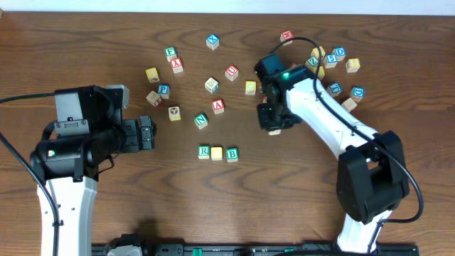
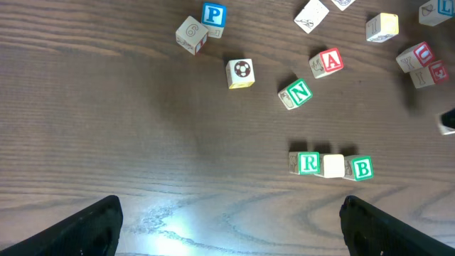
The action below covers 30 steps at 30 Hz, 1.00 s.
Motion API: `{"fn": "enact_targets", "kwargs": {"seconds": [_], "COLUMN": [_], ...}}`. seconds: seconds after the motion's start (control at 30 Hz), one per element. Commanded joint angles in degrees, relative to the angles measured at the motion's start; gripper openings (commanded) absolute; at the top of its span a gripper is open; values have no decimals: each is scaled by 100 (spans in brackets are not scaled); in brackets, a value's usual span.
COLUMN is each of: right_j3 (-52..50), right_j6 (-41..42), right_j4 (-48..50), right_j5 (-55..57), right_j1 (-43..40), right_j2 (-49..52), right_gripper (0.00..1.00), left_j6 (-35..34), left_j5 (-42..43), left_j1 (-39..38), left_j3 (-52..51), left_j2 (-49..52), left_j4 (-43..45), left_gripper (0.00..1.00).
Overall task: Spell out ROBOT
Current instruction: 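Carry the O block to the right of the green B block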
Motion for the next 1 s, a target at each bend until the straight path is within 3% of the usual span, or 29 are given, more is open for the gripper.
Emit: {"fn": "enact_targets", "kwargs": {"seconds": [0.0, 0.4, 0.97], "right_j3": [-238, -1333, -1943], "right_j6": [396, 839, 1032], "right_j4": [286, 1762, 2124], "right_j5": [-393, -232, -151], "right_j1": [284, 1147, 1158], "right_j2": [-26, -24, -24], "right_gripper": [17, 20, 19], "left_j6": [76, 76, 76], "left_j5": [85, 85, 85], "left_j1": [24, 24, 24], "left_j3": [72, 72, 72], "left_j2": [-9, -9, -9], "left_j4": [-11, -11, -11], "left_gripper": [96, 96, 96]}}
